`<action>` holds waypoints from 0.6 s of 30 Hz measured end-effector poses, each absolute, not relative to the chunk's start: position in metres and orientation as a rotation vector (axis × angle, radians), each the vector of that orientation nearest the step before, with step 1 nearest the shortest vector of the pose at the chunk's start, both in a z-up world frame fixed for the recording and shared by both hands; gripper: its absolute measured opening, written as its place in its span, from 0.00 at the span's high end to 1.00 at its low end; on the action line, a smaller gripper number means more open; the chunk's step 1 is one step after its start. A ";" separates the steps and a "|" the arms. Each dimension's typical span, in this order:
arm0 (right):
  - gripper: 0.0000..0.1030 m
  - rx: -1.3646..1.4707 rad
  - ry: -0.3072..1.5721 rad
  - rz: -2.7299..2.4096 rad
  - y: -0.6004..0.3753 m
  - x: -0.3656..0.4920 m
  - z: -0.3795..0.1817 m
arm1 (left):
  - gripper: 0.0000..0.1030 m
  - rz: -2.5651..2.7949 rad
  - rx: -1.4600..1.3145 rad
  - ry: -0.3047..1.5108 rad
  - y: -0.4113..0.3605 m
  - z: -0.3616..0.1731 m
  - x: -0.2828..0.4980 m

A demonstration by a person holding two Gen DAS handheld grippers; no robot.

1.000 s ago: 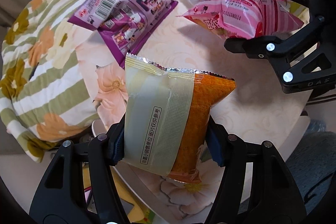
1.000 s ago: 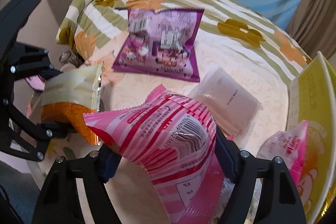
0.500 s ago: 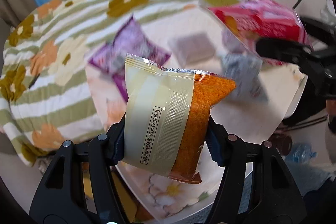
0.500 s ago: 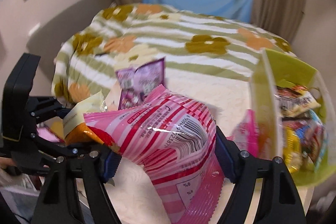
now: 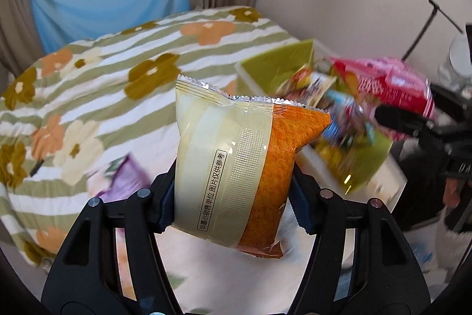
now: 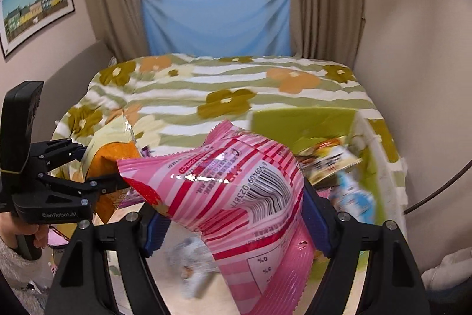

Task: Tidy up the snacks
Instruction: 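Carry both bags into the cardboard box and open both grippers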

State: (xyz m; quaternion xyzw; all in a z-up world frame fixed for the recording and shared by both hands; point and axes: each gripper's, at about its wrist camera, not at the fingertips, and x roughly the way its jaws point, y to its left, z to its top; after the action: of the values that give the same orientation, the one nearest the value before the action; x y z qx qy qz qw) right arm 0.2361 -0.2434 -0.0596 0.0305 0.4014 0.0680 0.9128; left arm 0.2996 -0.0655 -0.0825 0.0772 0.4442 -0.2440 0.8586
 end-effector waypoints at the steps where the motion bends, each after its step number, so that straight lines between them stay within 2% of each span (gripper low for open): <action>1: 0.28 0.069 0.827 0.145 -0.257 0.240 -0.059 | 0.41 -0.511 0.148 0.932 -0.083 -0.081 0.307; 10: 0.28 0.079 0.851 0.206 -0.352 0.278 -0.072 | 0.41 -0.454 0.066 0.999 -0.199 -0.105 0.381; 18: 0.28 0.074 0.916 0.283 -0.395 0.303 -0.092 | 0.41 -0.399 0.076 1.090 -0.261 -0.140 0.439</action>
State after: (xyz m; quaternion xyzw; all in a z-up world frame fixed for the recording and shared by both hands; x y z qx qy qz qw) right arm 0.3026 -0.3953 -0.0917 0.0354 0.4405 0.1363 0.8866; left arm 0.4389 -0.2611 -0.1397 0.0361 0.5147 -0.1887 0.8356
